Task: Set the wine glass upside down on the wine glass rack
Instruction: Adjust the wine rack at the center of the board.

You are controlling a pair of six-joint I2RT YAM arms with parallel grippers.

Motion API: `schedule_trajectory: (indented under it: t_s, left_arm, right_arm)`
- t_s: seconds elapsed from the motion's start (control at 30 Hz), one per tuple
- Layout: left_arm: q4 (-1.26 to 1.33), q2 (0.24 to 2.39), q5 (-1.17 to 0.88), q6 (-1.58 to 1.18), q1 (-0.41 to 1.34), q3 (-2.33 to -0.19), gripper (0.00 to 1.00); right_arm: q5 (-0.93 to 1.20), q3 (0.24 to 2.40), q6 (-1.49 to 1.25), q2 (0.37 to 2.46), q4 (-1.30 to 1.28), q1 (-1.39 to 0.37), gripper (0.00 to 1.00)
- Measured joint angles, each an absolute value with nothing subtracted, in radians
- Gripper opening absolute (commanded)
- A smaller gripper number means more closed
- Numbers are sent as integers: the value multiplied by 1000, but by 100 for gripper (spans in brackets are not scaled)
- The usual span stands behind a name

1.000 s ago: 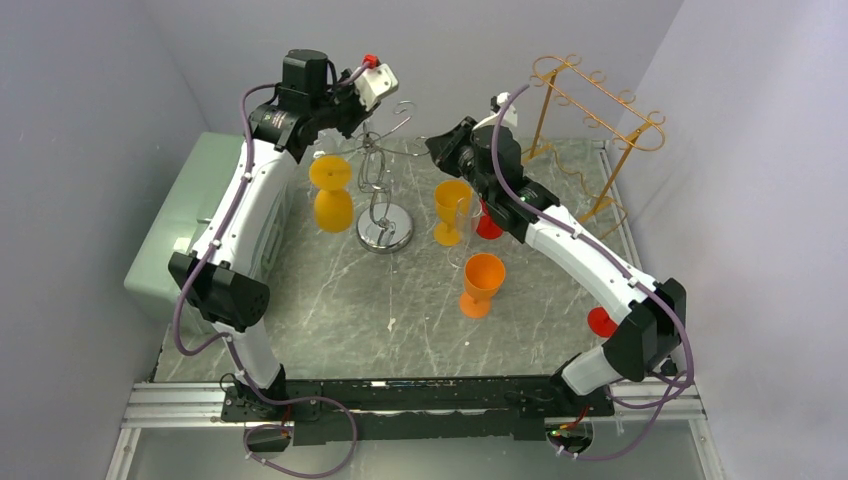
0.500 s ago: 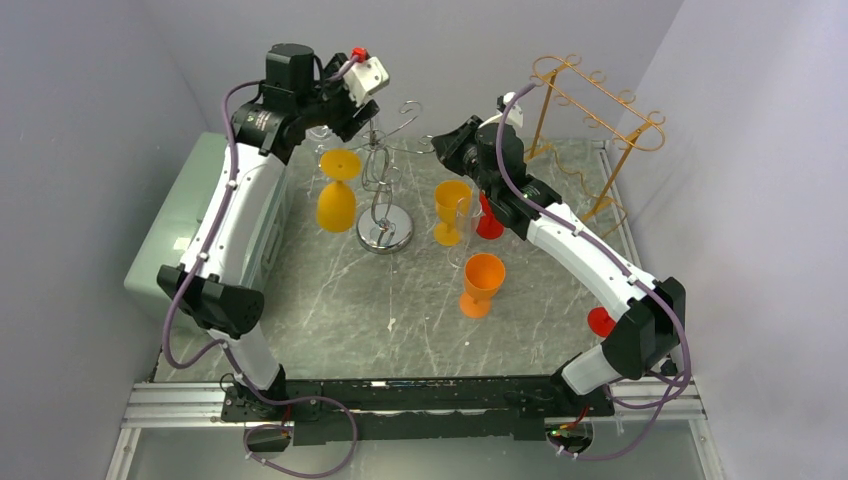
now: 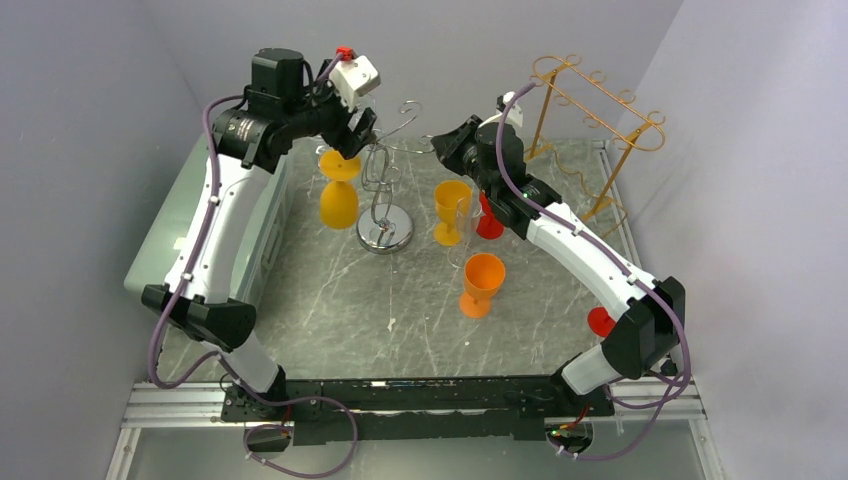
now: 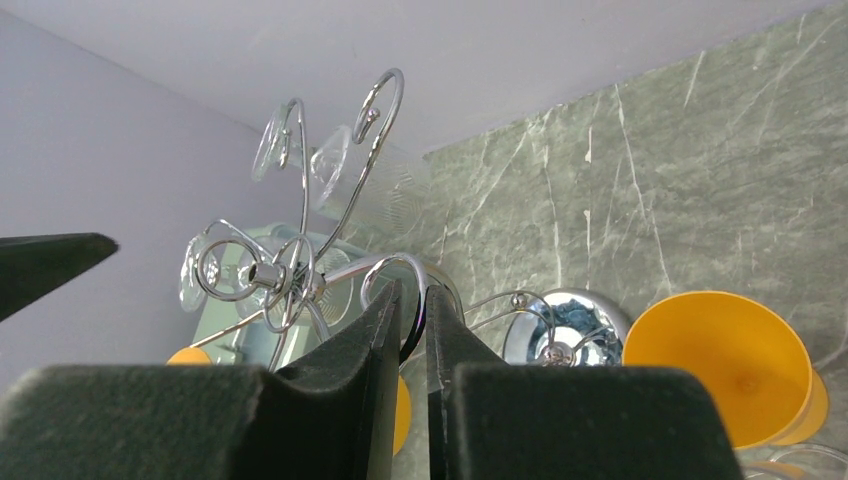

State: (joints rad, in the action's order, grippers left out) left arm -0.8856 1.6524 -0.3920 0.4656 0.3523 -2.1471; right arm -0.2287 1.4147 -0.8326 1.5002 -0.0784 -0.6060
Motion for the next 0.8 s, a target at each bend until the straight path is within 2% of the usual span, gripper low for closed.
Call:
schedule_trajectory:
  t_s: [0.33,0.53,0.67,0.8]
  left_arm:
    - [-889,1770,-382,388,361,-2148,71]
    - [-891,1798,-348,371,372,-2149,52]
    - [-900,1798,-327,370,381,-2159,32]
    - [-904,1798,-311,368,379,-2160,25]
  right_arm:
    - [-229,1414,-835,1500,-78,-606,0]
    - [-231,1409,-842,1497,-76,-607,0]
    - [-236,1404,-849,1492,-76,-609,0]
    - [-244,1396,-859,1488,-68,-619,0]
